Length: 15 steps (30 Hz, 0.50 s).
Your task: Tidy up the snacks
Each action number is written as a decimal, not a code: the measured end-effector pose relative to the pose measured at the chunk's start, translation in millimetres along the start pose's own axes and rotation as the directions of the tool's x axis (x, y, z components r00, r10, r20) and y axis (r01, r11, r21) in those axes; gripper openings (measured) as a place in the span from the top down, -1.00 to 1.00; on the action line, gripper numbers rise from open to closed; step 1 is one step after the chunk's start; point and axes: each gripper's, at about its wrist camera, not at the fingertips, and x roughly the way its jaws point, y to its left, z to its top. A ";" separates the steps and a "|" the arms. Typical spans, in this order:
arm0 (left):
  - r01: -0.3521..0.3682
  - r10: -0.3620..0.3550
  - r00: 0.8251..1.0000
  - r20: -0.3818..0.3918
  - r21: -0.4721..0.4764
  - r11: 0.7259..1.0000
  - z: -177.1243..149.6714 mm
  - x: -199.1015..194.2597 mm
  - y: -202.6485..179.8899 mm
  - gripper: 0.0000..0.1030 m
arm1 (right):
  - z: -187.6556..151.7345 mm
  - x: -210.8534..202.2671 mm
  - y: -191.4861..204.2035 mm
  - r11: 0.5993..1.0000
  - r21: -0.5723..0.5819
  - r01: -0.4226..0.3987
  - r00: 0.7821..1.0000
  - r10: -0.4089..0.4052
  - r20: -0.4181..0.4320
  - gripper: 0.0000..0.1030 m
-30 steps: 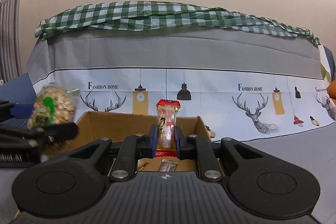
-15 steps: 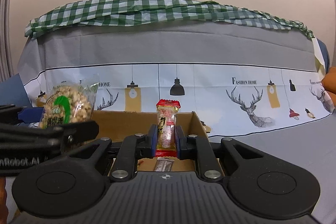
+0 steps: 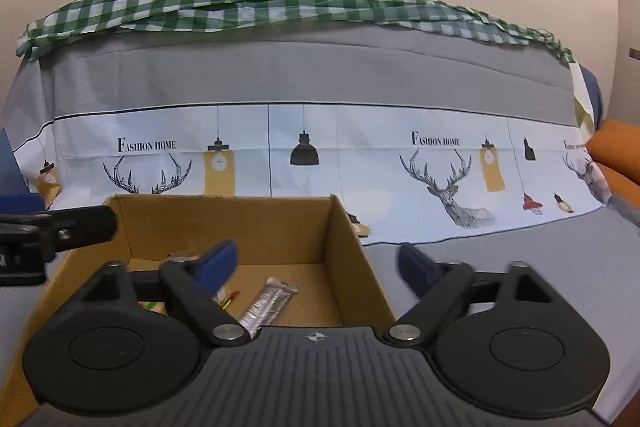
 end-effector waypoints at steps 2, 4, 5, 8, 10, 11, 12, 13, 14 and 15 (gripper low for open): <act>-0.026 0.025 0.999 0.022 0.041 0.999 -5.4 -8.7 -4.6 -0.99 | -1.5 -5.0 -2.0 1.000 0.008 -0.005 1.000 0.004 0.003 -0.92; -0.044 0.040 0.998 0.047 0.091 0.995 -12.0 -19.8 -11.5 -0.99 | -1.9 -12.6 -4.3 1.000 0.012 -0.020 1.000 0.020 0.024 -0.99; -0.050 0.043 0.997 0.057 0.116 0.992 -15.6 -26.1 -15.7 -0.99 | -2.8 -17.9 -5.0 0.999 0.011 -0.034 0.999 0.034 0.035 -0.99; -0.039 0.030 0.998 0.051 0.192 0.981 -27.3 -41.7 -27.5 -0.99 | -4.7 -33.7 -6.2 0.999 0.003 -0.045 0.997 0.044 0.066 -0.99; -0.037 0.035 0.999 0.013 0.222 0.974 -35.7 -50.0 -32.1 -0.99 | -5.9 -44.1 -7.6 0.999 -0.004 -0.045 0.996 0.046 0.081 -0.99; -0.040 0.042 0.999 -0.004 0.233 0.972 -39.7 -55.0 -33.8 -0.99 | -6.7 -48.6 -8.8 0.999 -0.007 -0.048 0.995 0.048 0.082 -0.99; -0.037 0.042 0.999 -0.016 0.238 0.970 -42.9 -59.9 -34.6 -0.99 | -7.2 -52.4 -9.7 0.999 -0.010 -0.051 0.995 0.052 0.080 -0.99; -0.030 0.037 0.999 -0.026 0.241 0.970 -46.0 -66.9 -35.0 -0.99 | -8.1 -56.8 -11.6 0.998 -0.011 -0.058 0.995 0.059 0.079 -0.99; -0.027 0.034 0.999 -0.029 0.242 0.970 -47.9 -73.2 -35.5 -0.99 | -9.3 -62.3 -15.0 0.998 -0.009 -0.066 0.995 0.067 0.080 -0.99; -0.026 0.035 0.999 -0.033 0.238 0.971 -50.0 -81.4 -35.9 -0.99 | -10.1 -67.1 -17.8 0.997 -0.004 -0.072 0.994 0.072 0.083 -0.99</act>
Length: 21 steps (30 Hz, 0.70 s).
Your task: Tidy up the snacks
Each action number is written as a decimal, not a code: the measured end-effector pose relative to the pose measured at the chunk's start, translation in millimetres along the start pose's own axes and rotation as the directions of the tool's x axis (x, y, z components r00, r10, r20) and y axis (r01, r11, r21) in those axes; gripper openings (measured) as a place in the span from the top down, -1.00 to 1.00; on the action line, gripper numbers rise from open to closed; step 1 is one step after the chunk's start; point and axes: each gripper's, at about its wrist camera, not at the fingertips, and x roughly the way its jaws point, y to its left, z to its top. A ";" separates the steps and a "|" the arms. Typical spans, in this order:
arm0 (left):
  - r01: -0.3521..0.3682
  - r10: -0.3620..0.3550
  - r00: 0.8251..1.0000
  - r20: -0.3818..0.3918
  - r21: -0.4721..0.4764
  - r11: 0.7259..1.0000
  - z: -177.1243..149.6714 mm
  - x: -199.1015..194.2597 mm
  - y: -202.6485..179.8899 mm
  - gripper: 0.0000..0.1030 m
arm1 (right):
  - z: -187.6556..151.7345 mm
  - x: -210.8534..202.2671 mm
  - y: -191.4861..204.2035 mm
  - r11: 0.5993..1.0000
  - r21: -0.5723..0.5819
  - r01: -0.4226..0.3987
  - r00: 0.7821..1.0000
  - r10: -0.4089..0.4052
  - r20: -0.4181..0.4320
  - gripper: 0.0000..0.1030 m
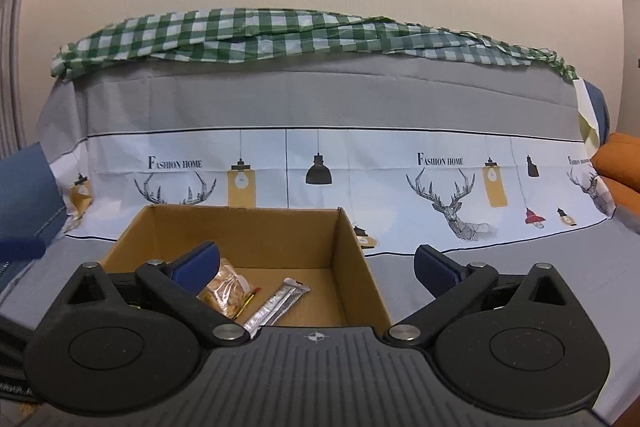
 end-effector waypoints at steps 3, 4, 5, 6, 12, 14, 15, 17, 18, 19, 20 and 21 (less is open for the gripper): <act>0.010 -0.012 0.999 -0.038 -0.037 0.999 -6.8 -15.9 0.5 -0.99 | -3.8 -19.6 -13.1 0.999 0.052 -0.014 1.000 0.015 -0.004 -0.99; 0.006 -0.009 0.999 -0.051 -0.057 0.998 -9.3 -21.3 0.4 -0.99 | -5.9 -26.5 -17.8 0.997 0.074 -0.016 1.000 0.017 -0.013 -0.99; -0.003 -0.002 0.998 -0.062 -0.077 0.997 -11.8 -26.9 -0.4 -0.99 | -8.0 -33.9 -22.3 0.995 0.097 -0.015 1.000 0.018 -0.025 -0.99; -0.010 0.003 0.997 -0.073 -0.096 0.995 -13.9 -31.6 -1.5 -0.99 | -10.3 -40.7 -25.9 0.993 0.119 -0.016 0.999 0.021 -0.037 -0.99; -0.057 0.019 0.986 -0.165 -0.230 0.972 -27.4 -49.6 -6.2 -0.99 | -37.2 -73.8 -34.6 0.979 0.191 -0.068 0.991 0.088 -0.098 -0.99; -0.101 0.052 0.978 -0.202 -0.240 0.965 -32.2 -49.8 -9.7 -0.99 | -52.9 -77.0 -31.9 0.981 0.183 -0.060 0.988 0.085 -0.132 -0.99; -0.118 0.063 0.974 -0.218 -0.248 0.962 -33.8 -48.8 -10.9 -0.99 | -58.9 -76.6 -30.2 0.982 0.181 -0.057 0.986 0.084 -0.147 -0.99; -0.139 0.072 0.966 -0.250 -0.263 0.955 -37.2 -45.8 -13.0 -0.99 | -60.7 -74.7 -24.4 0.983 0.178 -0.045 0.981 0.077 -0.180 -0.99; -0.144 0.073 0.962 -0.262 -0.264 0.954 -38.0 -44.0 -14.3 -0.99 | -58.9 -74.0 -21.2 0.985 0.162 -0.050 0.981 0.079 -0.176 -0.99; -0.146 0.073 0.960 -0.271 -0.260 0.955 -38.4 -42.6 -15.7 -0.99 | -59.4 -73.1 -18.5 0.987 0.149 -0.054 0.983 0.079 -0.166 -0.99; -0.144 0.072 0.959 -0.275 -0.254 0.956 -38.2 -41.6 -16.8 -0.99 | -60.7 -69.9 -16.1 0.988 0.145 -0.048 0.981 0.074 -0.182 -0.99; -0.142 0.071 0.959 -0.275 -0.250 0.958 -37.6 -41.0 -17.6 -0.99 | -60.5 -64.9 -13.7 0.989 0.143 -0.041 0.975 0.070 -0.209 -0.99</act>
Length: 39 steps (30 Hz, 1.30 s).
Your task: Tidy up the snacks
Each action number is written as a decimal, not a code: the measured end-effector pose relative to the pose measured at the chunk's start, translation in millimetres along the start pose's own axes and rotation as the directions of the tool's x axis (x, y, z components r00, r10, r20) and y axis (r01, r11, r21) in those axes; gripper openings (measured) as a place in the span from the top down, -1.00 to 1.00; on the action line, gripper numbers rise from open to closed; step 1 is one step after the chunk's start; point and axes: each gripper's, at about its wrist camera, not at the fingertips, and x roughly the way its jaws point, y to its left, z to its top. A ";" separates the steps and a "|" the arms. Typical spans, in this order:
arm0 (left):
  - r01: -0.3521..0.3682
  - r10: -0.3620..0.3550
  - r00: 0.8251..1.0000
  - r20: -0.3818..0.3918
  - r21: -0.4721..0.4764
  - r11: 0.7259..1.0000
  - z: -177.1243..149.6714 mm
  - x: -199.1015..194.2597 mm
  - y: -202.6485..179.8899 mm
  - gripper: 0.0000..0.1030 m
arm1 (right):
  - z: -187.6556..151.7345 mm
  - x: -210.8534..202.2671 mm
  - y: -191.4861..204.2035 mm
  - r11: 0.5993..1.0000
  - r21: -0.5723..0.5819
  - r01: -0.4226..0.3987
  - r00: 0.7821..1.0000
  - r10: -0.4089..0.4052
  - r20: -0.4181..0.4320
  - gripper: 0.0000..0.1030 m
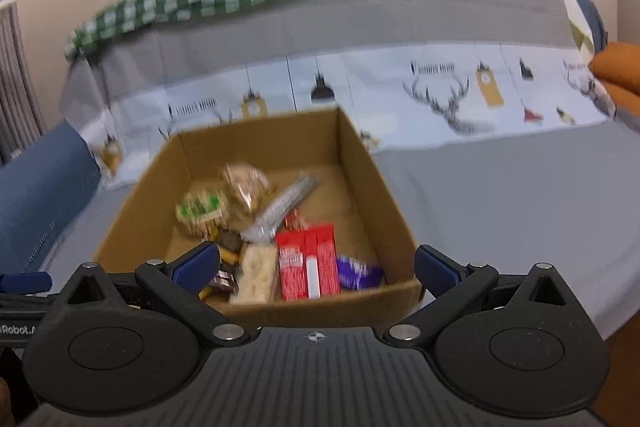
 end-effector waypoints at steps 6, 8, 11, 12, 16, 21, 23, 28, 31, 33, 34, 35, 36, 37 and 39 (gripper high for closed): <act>-0.004 0.004 1.000 -0.013 -0.021 1.000 1.3 4.9 1.0 -0.99 | -0.6 6.8 12.1 0.998 -0.053 0.017 1.000 -0.019 -0.022 -0.99; -0.007 0.006 1.000 -0.018 -0.027 1.000 1.7 5.9 1.8 -0.99 | -1.8 6.5 14.6 0.997 -0.070 0.019 1.000 -0.020 -0.021 -0.99; -0.007 0.006 1.000 -0.019 -0.031 0.999 2.3 6.6 2.6 -0.99 | -1.6 6.8 15.2 0.997 -0.079 0.020 0.999 -0.022 -0.023 -0.99; -0.007 0.007 1.000 -0.019 -0.031 0.999 2.4 6.4 2.4 -0.99 | -1.5 7.2 15.2 0.997 -0.080 0.020 0.999 -0.022 -0.024 -0.99; -0.005 0.004 1.000 -0.020 -0.028 1.000 2.3 6.3 1.3 -0.99 | -1.0 7.7 14.3 0.997 -0.078 0.019 0.999 -0.021 -0.024 -0.99; -0.005 0.004 1.000 -0.019 -0.027 1.000 2.6 6.2 1.6 -0.99 | -1.4 7.9 14.4 0.996 -0.083 0.017 1.000 -0.019 -0.023 -0.99; -0.004 0.004 1.000 -0.022 -0.032 0.999 2.5 6.7 1.8 -0.99 | -1.6 7.9 15.5 0.996 -0.084 0.017 1.000 -0.020 -0.024 -0.99; -0.003 0.003 1.000 -0.025 -0.030 1.000 2.0 7.0 2.0 -0.99 | -1.9 8.1 16.9 0.995 -0.093 0.016 1.000 -0.018 -0.023 -0.99; -0.004 0.003 1.000 -0.025 -0.029 1.000 2.5 7.2 1.9 -0.99 | -2.0 8.1 17.9 0.995 -0.095 0.017 1.000 -0.019 -0.024 -0.99; -0.004 0.003 1.000 -0.024 -0.028 1.000 2.5 7.2 1.7 -0.99 | -2.2 8.2 17.6 0.995 -0.097 0.016 1.000 -0.019 -0.024 -0.99; -0.004 0.003 1.000 -0.024 -0.028 1.000 2.5 7.3 1.7 -0.99 | -2.4 8.2 17.6 0.995 -0.099 0.016 1.000 -0.018 -0.024 -0.99; -0.004 0.003 1.000 -0.024 -0.028 1.000 2.4 7.4 1.5 -0.99 | -2.5 8.2 17.7 0.995 -0.101 0.016 1.000 -0.018 -0.023 -0.99; -0.003 0.002 1.000 -0.024 -0.027 1.000 2.4 7.5 1.6 -0.99 | -2.6 8.2 17.8 0.995 -0.102 0.016 1.000 -0.018 -0.023 -0.99; -0.003 0.002 1.000 -0.024 -0.027 1.000 2.4 7.4 1.1 -0.99 | -2.7 8.2 17.5 0.995 -0.102 0.015 1.000 -0.018 -0.023 -0.99; -0.003 0.002 1.000 -0.023 -0.025 1.000 2.5 7.2 0.1 -0.99 | -2.8 8.2 17.8 0.995 -0.102 0.016 1.000 -0.018 -0.023 -0.99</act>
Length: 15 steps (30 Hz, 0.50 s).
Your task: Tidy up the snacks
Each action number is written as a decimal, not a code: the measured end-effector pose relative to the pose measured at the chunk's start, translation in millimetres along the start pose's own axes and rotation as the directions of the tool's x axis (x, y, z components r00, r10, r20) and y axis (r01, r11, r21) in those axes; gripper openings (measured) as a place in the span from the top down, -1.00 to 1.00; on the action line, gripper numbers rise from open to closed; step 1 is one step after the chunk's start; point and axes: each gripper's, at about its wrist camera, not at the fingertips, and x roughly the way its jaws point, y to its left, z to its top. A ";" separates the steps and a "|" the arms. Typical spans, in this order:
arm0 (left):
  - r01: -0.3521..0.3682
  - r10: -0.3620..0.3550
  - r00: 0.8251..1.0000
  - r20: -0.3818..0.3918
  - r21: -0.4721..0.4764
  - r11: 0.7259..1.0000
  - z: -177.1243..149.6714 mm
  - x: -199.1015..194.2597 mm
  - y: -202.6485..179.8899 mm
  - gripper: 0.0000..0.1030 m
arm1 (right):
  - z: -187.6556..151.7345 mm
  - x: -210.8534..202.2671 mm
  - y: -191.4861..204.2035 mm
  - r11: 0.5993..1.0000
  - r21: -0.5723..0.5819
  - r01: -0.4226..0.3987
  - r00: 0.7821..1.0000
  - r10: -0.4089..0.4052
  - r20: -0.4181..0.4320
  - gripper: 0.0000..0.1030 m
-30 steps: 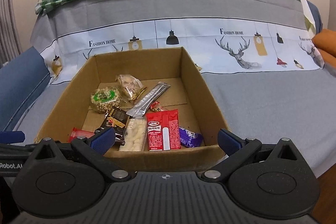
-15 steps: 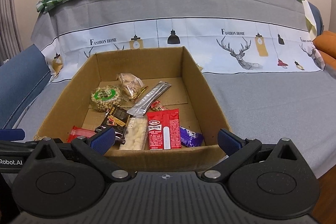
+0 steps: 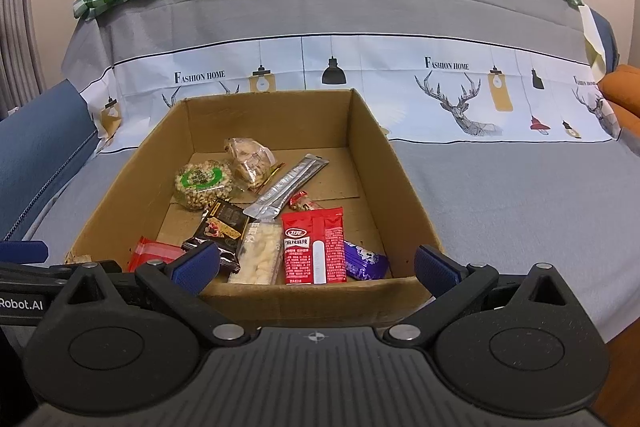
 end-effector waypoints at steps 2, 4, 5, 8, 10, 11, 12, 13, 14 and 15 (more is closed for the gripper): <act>0.001 -0.001 1.000 0.001 0.001 1.000 0.1 0.0 -0.5 -0.99 | -0.1 0.1 0.1 1.000 0.000 0.001 1.000 -0.001 -0.001 -0.99; 0.002 -0.002 1.000 0.002 0.002 1.000 0.2 0.0 -0.6 -0.99 | 0.0 -0.2 -0.1 1.000 0.000 -0.001 1.000 0.001 0.000 -0.99; 0.001 -0.001 1.000 0.002 0.002 1.000 0.1 -0.1 -0.8 -0.99 | -0.2 -0.4 0.1 1.000 -0.001 -0.001 1.000 0.001 0.001 -0.99; 0.000 0.000 1.000 0.004 0.004 1.000 0.1 0.0 -1.5 -0.99 | -0.2 -0.1 0.8 1.000 -0.004 0.000 1.000 0.000 0.000 -0.99; 0.001 -0.001 1.000 0.006 0.006 1.000 0.1 -0.3 -1.9 -0.99 | -0.1 0.1 0.4 1.000 -0.006 -0.001 1.000 0.001 -0.001 -0.99; 0.001 -0.001 1.000 0.006 0.007 1.000 -0.2 -0.4 -2.1 -0.99 | -0.1 -0.1 0.4 1.000 -0.006 -0.001 1.000 0.001 0.000 -0.99; 0.002 -0.002 1.000 0.006 0.008 1.000 -0.3 -0.4 -2.2 -0.99 | 0.0 0.1 0.6 1.000 -0.006 -0.001 1.000 0.001 -0.001 -0.99; 0.003 -0.003 1.000 0.006 0.009 1.000 -0.4 -0.4 -2.2 -0.99 | 0.0 0.1 0.6 1.000 -0.006 0.000 1.000 0.000 -0.001 -0.99; 0.005 -0.005 1.000 0.005 0.010 1.000 -0.3 -0.3 -2.1 -0.99 | 0.0 0.1 0.7 1.000 -0.006 0.000 1.000 0.000 -0.002 -0.99; 0.005 -0.006 1.000 0.005 0.011 1.000 -0.2 -0.2 -1.6 -0.99 | 0.1 -0.1 0.8 1.000 -0.007 0.000 1.000 0.000 -0.002 -0.99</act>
